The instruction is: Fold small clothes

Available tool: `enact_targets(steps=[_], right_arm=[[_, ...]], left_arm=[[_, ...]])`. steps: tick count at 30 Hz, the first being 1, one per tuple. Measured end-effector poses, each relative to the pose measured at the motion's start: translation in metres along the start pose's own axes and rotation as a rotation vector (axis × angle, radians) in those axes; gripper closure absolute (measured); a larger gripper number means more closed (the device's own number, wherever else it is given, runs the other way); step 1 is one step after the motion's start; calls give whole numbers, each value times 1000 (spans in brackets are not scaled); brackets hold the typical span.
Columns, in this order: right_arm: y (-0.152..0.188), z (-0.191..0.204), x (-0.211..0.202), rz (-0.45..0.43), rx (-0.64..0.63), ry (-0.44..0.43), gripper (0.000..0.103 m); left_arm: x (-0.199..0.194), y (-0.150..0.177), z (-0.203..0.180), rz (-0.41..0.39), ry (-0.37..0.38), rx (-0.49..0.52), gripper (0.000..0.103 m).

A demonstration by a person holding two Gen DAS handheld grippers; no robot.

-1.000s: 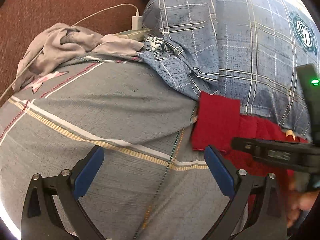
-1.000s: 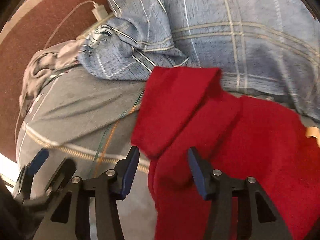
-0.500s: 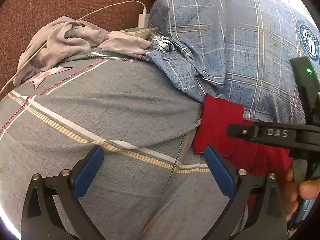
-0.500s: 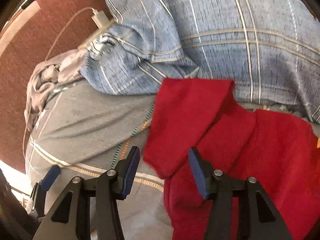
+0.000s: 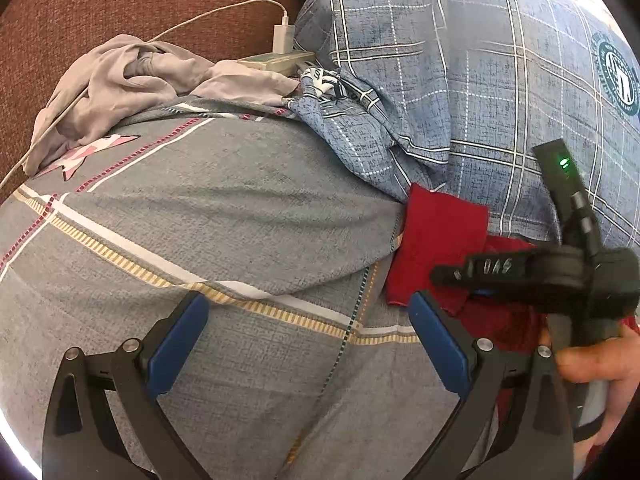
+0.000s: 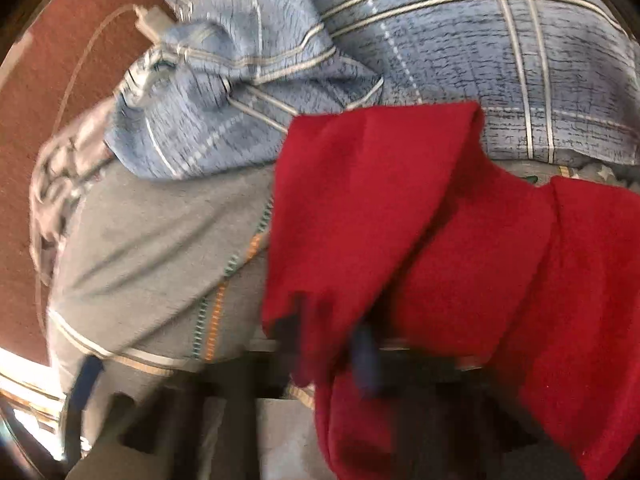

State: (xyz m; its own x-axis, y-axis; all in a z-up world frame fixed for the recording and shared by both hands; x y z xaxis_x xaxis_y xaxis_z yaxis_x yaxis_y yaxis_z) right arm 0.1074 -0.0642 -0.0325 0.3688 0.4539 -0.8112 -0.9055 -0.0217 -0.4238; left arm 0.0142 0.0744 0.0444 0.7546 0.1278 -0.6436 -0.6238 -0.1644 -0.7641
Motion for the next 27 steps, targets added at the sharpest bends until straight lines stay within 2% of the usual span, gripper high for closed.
enact_targets(steps=[3,7,10,12,14,18,21,24,27], right_arm=[[4,13,-27,-42,-51,-16,99],[11,29,-99,-118,-140,-75,99],[14,24,-155,-141,-188,-104,99],[17,18,-177,-142,-222,-84,99],[31,0,-210,-129,-249,-28,99],[57,-50,-239,-77,-267,184,99],[74,-102,-247,-32,-228,381,99],[89,-143,-254,8,-175,481,99],[103,-175,-240,71,-149,607,99]], left_arm=[[-1,-1,2,-3,4,-7,2],[-2,0,3,-9,2,-14,2],[-3,2,2,-15,-10,-11,2],[-2,3,1,-16,-13,-8,2],[-1,3,-1,-18,-14,-8,2],[1,7,-7,-12,-11,4,2],[1,9,-15,-12,-8,22,2],[2,12,-24,-15,-17,53,2],[5,14,-29,-10,-13,66,2]])
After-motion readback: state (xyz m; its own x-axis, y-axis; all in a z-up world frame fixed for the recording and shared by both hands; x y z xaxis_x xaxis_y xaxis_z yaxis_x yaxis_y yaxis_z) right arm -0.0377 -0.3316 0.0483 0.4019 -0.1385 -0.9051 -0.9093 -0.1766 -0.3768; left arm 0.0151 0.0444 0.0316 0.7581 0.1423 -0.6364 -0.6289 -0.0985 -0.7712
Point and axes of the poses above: each gripper's, at about its wrist camera, not at the fingertips, and x roughly the way its jaws point, z to its left, y to its underside, the point moved 4 cm from there along x, roughly the way its jaws point, and after that the axes turned 5 degrees about -x, right-handed, at the moved point
